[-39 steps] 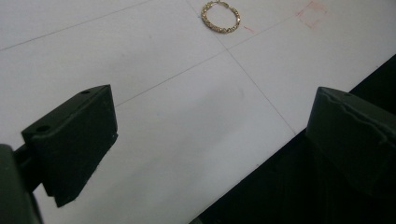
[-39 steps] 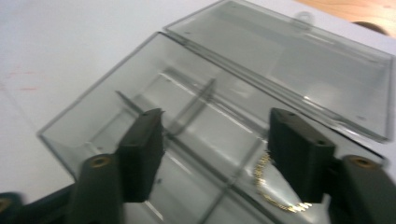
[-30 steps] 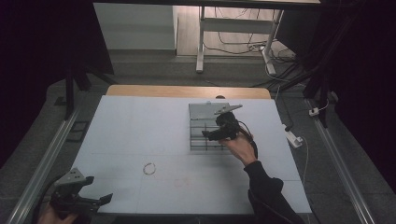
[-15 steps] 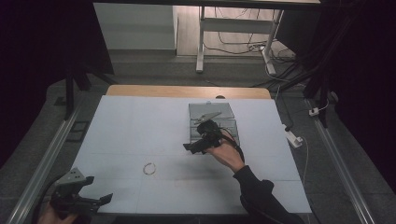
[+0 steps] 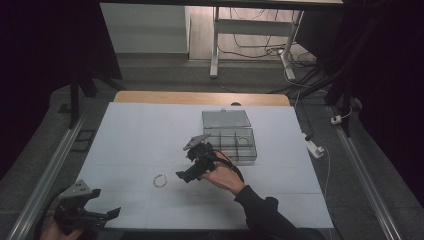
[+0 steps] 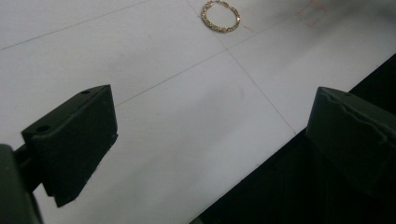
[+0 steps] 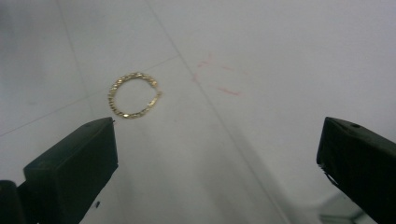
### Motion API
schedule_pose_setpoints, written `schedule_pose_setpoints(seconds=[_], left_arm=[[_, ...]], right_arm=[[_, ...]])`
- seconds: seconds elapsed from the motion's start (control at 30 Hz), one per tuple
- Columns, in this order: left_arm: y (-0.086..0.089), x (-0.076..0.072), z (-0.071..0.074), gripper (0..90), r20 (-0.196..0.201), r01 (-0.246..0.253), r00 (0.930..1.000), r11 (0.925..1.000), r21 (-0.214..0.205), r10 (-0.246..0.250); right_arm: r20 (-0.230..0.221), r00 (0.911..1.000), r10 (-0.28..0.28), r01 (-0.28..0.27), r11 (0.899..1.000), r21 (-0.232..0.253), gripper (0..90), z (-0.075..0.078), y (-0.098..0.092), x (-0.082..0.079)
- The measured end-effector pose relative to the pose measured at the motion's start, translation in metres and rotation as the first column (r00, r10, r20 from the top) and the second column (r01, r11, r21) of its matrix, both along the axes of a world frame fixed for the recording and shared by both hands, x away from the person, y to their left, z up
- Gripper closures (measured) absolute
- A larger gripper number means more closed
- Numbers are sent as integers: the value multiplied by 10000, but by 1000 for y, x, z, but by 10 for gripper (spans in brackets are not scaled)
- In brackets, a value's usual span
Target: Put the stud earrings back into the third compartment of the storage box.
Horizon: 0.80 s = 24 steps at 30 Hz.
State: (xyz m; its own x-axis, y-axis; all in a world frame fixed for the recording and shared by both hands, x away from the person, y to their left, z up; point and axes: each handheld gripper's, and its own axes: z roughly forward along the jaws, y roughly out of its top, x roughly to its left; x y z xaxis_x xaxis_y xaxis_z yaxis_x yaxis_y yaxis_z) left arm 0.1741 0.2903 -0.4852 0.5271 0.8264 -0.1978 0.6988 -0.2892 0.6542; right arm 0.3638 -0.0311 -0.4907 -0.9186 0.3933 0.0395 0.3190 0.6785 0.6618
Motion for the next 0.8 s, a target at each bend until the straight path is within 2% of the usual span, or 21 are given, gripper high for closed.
schedule_pose_setpoints(seconds=[0.13,0.4,0.57,0.73,0.8], left_arm=[[0,0,0,20,-5,0,10000,10000,1,0],[0,0,0,20,-12,-3,10000,10000,-3,3],[0,0,0,20,-18,-5,10000,10000,-21,5],[0,0,0,19,-21,-6,10000,10000,-21,6],[0,0,0,20,-24,-5,10000,10000,-20,5]], right_arm=[[-99,9990,438,-438,9990,-63,0,-6,13,-8],[-423,9953,869,-870,9962,-15,0,-16,39,-21],[-387,9908,1295,-1310,9906,-385,0,-25,55,-30],[-284,9883,1499,-1515,9864,-641,77,-31,66,-35],[-243,9871,1583,-1595,9854,-592,137,-33,69,-36]])
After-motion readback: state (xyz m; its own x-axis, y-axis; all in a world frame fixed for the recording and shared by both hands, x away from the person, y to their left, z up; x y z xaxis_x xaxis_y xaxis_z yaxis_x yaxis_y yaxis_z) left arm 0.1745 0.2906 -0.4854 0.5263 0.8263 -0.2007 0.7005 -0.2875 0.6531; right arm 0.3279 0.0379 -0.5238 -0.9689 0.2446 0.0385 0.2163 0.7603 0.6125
